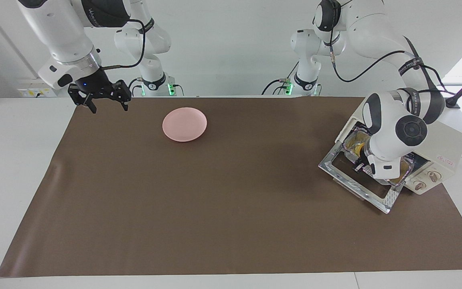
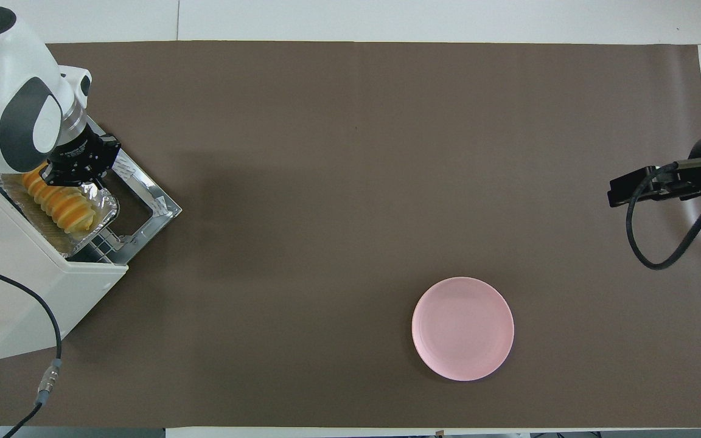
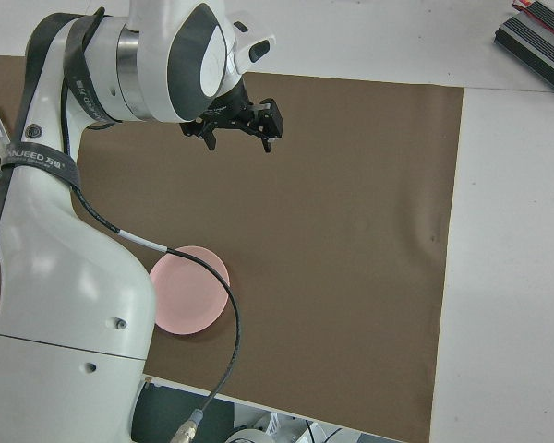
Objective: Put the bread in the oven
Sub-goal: 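Lower the foil tray into the oven and open the left gripper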
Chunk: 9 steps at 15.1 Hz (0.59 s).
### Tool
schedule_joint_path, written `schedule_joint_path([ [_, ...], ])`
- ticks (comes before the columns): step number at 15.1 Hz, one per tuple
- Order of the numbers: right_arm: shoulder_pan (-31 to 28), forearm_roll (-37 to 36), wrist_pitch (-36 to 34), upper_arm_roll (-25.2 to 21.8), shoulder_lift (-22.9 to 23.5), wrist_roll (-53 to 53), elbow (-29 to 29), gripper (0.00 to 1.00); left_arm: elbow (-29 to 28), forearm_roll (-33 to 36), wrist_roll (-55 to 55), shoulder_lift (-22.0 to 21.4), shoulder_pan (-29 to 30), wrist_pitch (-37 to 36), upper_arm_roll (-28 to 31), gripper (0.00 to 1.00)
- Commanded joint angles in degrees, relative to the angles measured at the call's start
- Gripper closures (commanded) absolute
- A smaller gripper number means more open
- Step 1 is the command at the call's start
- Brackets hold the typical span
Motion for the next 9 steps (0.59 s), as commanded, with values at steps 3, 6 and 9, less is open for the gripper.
schedule_joint_path([
  [3, -0.69, -0.86, 0.33, 0.57, -0.46, -1.46, -0.39, 0.0, -2.94, 3.9, -0.42, -2.56, -0.13, -1.86, 0.11, 1.0],
  [6, -0.69, -0.68, 0.68, 0.57, -0.28, -1.11, -0.12, 0.0, -4.88, 5.06, 0.11, -3.26, 0.66, -0.81, 0.11, 1.0],
  [9, -0.78, 0.63, 0.95, 0.66, 0.07, -0.93, 0.49, 0.0, -6.54, 5.49, 0.02, -3.87, 1.63, 0.77, 0.2, 1.0],
])
